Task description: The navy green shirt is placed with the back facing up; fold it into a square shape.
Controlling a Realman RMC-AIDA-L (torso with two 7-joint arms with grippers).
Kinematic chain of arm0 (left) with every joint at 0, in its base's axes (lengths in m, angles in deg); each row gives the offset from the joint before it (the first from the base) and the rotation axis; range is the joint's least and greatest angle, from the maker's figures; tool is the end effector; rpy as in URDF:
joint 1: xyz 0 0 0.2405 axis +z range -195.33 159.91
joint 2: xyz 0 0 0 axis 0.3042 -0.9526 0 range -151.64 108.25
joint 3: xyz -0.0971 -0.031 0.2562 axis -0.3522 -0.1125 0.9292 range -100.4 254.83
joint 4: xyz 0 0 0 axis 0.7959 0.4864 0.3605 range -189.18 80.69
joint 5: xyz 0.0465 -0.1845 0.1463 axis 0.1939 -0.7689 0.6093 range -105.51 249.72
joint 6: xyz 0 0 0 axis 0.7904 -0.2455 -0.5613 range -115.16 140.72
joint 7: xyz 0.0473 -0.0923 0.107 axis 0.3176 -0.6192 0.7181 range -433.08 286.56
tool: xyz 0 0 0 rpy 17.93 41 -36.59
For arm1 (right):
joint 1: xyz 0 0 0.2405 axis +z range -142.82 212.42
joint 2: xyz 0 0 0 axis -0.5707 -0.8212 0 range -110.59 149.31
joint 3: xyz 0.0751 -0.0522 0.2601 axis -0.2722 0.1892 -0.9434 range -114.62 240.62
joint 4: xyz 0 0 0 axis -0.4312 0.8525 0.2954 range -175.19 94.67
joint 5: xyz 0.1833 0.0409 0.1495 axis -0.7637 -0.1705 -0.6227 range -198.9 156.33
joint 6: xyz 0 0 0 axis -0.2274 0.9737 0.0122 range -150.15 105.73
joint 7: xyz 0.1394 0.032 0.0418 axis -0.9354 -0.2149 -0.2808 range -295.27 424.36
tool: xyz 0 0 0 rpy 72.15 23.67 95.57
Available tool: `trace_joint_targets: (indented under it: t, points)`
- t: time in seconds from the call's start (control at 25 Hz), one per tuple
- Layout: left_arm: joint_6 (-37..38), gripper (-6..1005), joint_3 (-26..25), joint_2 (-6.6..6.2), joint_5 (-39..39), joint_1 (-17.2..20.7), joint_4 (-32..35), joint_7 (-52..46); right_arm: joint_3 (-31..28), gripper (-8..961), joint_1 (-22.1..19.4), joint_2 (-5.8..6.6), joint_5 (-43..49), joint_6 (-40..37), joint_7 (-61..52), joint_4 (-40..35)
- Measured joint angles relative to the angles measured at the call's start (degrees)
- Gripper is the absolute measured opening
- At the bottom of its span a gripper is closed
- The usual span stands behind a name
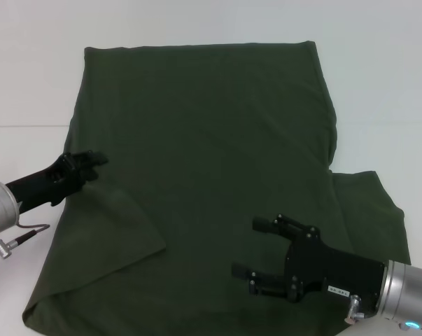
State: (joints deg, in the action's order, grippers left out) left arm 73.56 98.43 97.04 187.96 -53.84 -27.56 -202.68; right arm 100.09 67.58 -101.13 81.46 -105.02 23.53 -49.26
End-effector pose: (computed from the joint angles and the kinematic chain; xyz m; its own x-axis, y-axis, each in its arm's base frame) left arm -0.3438 0.4263 -0.0025 -0.1939 0.6522 0.7328 0.9724 0.0287 0.2317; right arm 0.2893 0.3291 -0.1009 0.7622 -0.0886 -0.6412 -0.3327 -0.9034 -0.2706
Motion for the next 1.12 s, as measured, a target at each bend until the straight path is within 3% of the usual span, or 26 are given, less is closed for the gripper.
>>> trace_joint_targets:
  t: [0.04,0.24,0.44,0.56,0.64,0.84,1.04,1.12]
  points:
    - [1.06,178,-0.04,0.15,-0.5,0.05,-0.18,2.14,0.0,913,0.0,0.0,0.0,0.0,0.0,0.07]
    - [5.05,374,-0.65,0.31,-2.74,1.84,0.87,6.85,0.0,913,-0.1,0.01,-0.14,-0.02,0.01,0.13]
    - [15.36,618,-1.19,-0.08,-3.16,5.34,4.64,14.52,0.0,912,-0.69,0.11,-1.7,-0.1,-0.47,0.13]
    - [22.69,849,-0.87,-0.34,-1.78,7.35,6.98,21.93,0.0,912,-0.89,0.25,-2.43,-0.2,-1.81,-0.07]
    - [26.52,857,-0.58,-0.18,-1.59,8.74,8.8,27.05,-0.01,912,-0.93,0.38,-2.92,-0.3,-3.54,-0.37]
    - [34.82,867,0.27,1.88,-1.48,13.14,14.58,43.65,0.0,912,-1.13,0.58,-4.24,-1.0,-5.86,-0.88]
    - [41.31,863,1.16,3.15,0.12,16.79,17.29,59.05,0.0,914,-1.77,0.61,-4.28,-1.21,-7.33,-1.66]
    - [43.13,861,1.39,4.45,2.05,18.97,20.08,64.76,-0.01,914,-2.46,0.62,-4.28,-1.32,-7.49,-2.46]
